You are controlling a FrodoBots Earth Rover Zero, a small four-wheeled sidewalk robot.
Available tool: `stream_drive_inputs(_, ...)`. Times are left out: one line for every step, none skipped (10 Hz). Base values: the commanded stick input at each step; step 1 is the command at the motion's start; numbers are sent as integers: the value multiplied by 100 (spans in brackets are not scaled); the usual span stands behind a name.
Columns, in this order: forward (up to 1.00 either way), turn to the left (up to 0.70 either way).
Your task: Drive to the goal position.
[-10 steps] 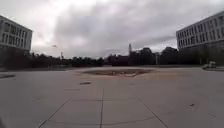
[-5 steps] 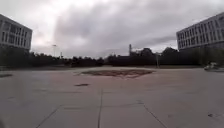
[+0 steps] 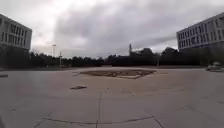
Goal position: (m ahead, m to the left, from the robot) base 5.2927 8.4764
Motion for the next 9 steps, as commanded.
stream_drive_inputs(70, 0)
stream_drive_inputs(70, 0)
stream_drive_inputs(70, 0)
stream_drive_inputs(70, 0)
stream_drive_inputs(70, 0)
stream_drive_inputs(70, 0)
stream_drive_inputs(70, 0)
stream_drive_inputs(70, 0)
stream_drive_inputs(70, 0)
